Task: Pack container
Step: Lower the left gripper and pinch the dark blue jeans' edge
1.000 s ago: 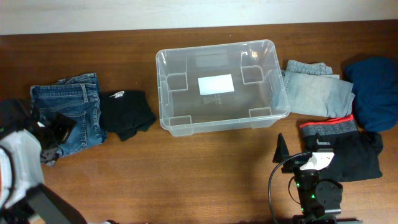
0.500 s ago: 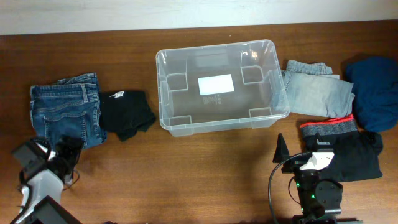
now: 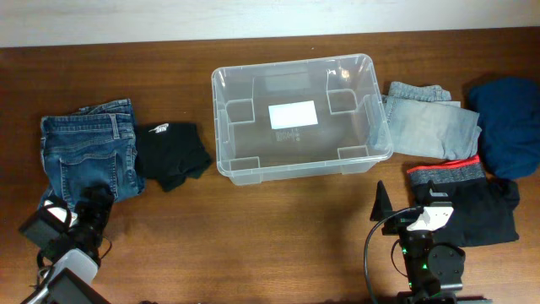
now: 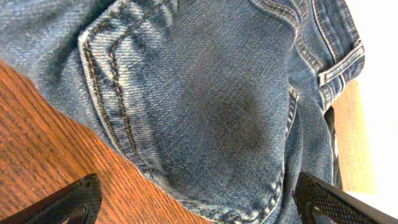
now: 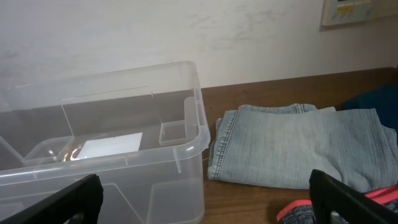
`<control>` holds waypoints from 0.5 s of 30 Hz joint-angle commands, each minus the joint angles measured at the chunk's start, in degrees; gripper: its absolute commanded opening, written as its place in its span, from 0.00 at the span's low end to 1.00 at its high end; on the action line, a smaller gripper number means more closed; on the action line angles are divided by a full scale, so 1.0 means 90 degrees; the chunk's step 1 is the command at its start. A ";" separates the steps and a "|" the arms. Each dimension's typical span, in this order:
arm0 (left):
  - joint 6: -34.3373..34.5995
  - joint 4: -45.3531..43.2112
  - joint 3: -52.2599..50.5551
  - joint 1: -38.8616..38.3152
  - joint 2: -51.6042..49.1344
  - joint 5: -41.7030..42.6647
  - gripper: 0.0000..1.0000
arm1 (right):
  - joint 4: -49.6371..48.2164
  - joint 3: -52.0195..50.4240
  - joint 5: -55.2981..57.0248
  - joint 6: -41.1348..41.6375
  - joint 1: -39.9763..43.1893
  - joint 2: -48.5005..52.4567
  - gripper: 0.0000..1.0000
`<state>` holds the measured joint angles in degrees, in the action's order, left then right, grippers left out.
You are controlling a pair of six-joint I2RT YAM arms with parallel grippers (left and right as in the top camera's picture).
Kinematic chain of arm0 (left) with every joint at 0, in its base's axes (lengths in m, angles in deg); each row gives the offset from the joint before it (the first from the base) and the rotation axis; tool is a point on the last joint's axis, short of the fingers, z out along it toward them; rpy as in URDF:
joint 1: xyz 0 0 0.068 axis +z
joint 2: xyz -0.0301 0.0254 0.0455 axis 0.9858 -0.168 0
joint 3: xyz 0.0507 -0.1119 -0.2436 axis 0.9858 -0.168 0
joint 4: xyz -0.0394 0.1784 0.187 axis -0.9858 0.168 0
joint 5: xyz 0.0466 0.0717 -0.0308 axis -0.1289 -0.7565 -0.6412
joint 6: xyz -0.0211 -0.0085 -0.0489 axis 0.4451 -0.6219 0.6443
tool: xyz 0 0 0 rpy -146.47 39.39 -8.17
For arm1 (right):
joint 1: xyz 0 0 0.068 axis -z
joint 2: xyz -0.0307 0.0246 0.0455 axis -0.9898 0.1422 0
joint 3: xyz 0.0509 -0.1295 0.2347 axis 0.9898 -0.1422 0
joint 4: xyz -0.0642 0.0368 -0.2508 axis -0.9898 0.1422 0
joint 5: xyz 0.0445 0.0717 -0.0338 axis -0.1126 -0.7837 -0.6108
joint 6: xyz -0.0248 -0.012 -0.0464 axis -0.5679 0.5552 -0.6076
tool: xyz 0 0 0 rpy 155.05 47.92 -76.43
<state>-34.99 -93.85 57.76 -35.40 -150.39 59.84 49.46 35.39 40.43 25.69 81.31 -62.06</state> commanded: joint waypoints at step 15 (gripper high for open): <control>0.1547 -0.1778 -0.0056 0.0027 -0.1576 -0.0146 0.99 | 0.0044 -0.0029 -0.0007 -0.0044 0.0027 -0.0049 0.98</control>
<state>-25.05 -110.17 58.74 -35.34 -159.66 60.41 49.46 35.39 40.43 25.71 81.31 -62.06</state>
